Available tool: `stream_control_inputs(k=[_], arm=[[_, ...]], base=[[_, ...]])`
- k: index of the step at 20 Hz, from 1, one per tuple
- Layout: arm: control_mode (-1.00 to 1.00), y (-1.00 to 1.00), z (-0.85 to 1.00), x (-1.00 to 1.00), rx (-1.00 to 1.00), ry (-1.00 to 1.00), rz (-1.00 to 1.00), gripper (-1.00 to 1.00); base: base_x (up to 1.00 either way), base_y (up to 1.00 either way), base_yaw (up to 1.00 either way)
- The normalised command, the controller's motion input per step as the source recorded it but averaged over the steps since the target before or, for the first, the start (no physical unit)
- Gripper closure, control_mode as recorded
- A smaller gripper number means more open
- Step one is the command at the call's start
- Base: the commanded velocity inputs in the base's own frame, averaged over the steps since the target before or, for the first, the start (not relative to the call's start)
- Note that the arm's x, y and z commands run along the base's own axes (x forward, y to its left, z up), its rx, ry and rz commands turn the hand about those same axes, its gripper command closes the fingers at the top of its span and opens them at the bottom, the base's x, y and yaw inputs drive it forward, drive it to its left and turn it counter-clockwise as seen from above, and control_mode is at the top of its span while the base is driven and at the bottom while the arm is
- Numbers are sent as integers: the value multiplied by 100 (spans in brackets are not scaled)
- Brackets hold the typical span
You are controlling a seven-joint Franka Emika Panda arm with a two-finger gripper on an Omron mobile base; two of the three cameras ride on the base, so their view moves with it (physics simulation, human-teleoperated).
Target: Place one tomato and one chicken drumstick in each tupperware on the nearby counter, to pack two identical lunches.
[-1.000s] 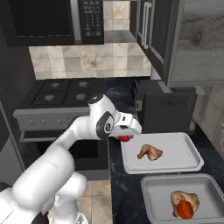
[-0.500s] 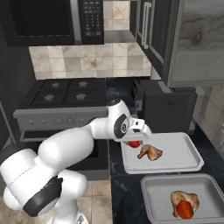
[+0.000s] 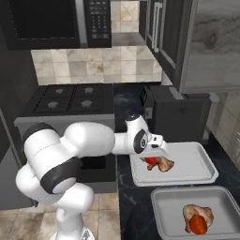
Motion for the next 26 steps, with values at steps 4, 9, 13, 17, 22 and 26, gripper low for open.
stream_control_inputs(k=[4,9,13,17,22,26], arm=[[-100,-39,-42,12,0,2,0,100],[-100,-21,-28,21,0,2,0,100],[-100,-9,0,-4,0,0,0,-100],[-100,-1,1,-53,0,0,-3,-100],[-100,14,13,-52,0,0,-8,-100],[-100,65,24,-3,0,-4,-9,-100]], base=[[0,0,0],[0,0,0],[0,0,0],[0,0,0],[0,0,0],[0,0,0]])
